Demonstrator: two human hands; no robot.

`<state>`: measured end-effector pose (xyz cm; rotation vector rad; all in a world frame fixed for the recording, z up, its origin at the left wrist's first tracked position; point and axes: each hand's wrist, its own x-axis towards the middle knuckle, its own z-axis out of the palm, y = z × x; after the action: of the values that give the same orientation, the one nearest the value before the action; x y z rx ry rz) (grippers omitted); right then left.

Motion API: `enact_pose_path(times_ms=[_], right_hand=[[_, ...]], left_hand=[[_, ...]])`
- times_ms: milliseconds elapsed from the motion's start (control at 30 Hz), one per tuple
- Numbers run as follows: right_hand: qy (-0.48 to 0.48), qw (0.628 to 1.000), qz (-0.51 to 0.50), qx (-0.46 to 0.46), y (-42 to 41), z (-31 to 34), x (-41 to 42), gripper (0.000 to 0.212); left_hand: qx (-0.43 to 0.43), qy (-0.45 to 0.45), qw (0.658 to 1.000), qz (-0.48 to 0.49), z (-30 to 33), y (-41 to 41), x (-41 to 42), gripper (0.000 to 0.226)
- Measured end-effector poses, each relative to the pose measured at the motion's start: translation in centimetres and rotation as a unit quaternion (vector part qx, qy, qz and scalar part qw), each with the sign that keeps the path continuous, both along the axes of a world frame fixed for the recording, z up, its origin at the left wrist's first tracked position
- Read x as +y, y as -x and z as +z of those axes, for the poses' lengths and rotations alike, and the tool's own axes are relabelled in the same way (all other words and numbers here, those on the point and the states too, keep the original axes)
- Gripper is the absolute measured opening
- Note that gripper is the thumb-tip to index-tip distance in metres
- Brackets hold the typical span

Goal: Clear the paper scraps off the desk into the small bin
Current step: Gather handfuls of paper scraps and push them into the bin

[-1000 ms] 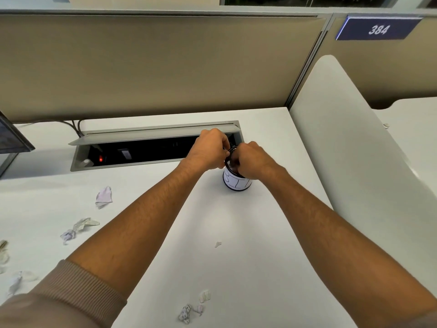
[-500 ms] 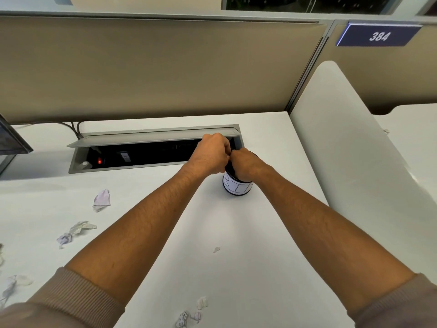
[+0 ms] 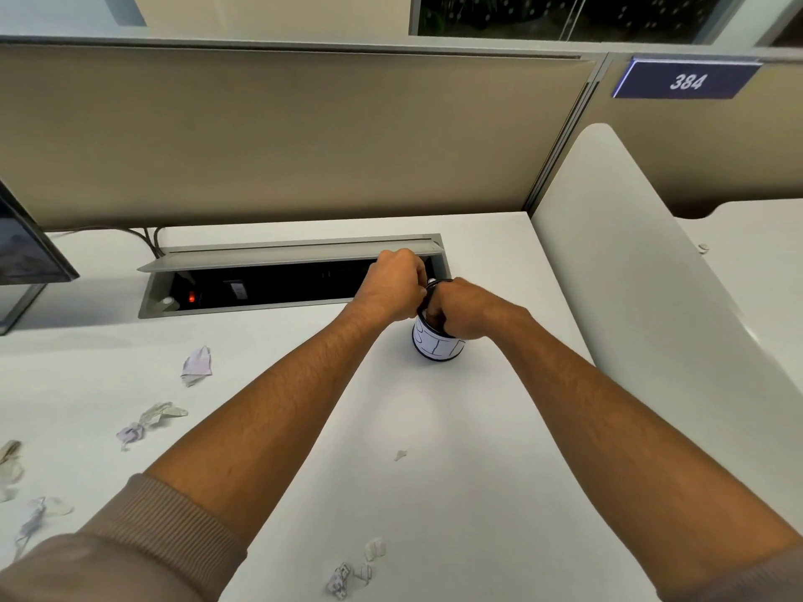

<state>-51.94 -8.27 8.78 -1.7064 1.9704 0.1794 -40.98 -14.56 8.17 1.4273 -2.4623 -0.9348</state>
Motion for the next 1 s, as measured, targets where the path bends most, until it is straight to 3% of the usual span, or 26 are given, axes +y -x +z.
enact_pose_path(times_ms=[200, 433, 600, 867, 1000], right_hand=[[-0.040, 0.998, 0.045, 0.035, 0.0, -1.6, -1.5, 0.008], [-0.062, 0.995, 0.065, 0.043, -0.4, -0.7, -1.5, 0.011], [0.071, 0.997, -0.014, -0.015, -0.2, 1.1, 0.2, 0.027], [0.307, 0.940, -0.137, -0.064, -4.0, 1.4, 6.3, 0.027], [0.321, 0.935, -0.127, -0.085, -8.5, -2.4, 10.5, 0.021]], left_hand=[[0.002, -0.004, 1.000, 0.013, -0.4, 0.2, -0.2, 0.019], [0.030, 0.015, 0.999, 0.027, -0.6, -0.1, 0.5, 0.006], [0.084, 0.064, 0.991, 0.083, -1.1, -2.3, 1.7, 0.010], [0.111, 0.106, 0.981, 0.119, -1.4, -10.3, 6.0, 0.015], [0.118, 0.131, 0.973, 0.150, -3.2, -14.8, 9.5, 0.020]])
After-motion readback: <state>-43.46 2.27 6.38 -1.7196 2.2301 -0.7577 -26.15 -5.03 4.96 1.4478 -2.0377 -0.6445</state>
